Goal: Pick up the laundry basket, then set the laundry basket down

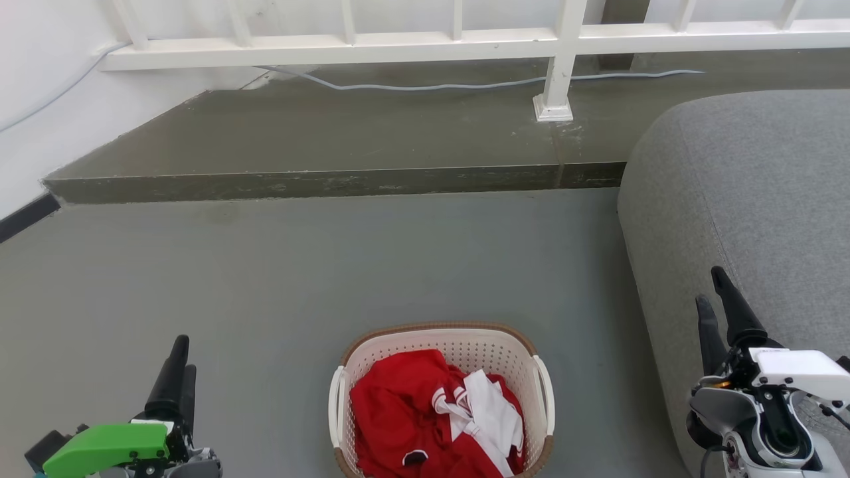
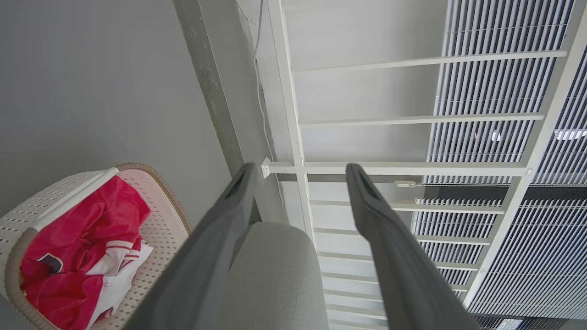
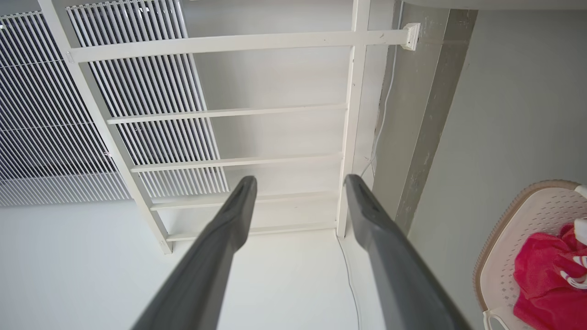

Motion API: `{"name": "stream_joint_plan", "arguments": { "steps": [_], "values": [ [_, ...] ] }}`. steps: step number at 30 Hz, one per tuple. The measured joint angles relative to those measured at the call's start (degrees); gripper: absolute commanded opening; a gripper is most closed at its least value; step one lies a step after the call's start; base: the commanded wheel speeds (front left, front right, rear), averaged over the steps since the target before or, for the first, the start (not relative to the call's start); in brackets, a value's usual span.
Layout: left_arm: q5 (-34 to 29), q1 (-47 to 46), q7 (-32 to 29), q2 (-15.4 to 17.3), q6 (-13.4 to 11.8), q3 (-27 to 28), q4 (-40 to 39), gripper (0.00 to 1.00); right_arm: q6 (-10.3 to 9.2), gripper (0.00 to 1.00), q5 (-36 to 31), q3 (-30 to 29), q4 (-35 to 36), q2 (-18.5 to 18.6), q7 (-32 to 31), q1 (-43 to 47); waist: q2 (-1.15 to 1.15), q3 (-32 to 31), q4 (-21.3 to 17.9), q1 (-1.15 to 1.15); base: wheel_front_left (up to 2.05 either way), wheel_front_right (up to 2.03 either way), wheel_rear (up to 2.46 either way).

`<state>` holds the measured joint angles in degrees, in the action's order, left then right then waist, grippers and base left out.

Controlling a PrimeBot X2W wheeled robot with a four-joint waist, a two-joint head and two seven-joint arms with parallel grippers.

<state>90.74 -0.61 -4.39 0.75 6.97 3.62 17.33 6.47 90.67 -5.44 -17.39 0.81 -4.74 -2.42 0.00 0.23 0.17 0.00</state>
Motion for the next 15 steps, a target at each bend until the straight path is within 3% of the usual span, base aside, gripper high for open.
{"name": "stream_joint_plan", "arguments": {
  "steps": [15],
  "values": [
    [-10.5, 0.0, 3.9, 3.0, 0.0, -4.5, -2.8, 1.00, 0.01, 1.00, -8.2, 4.3, 2.6, 2.3, 4.0, -0.6, 0.00, 0.2, -0.1, 0.00, 0.00, 0.00, 0.00]
  ]
}}
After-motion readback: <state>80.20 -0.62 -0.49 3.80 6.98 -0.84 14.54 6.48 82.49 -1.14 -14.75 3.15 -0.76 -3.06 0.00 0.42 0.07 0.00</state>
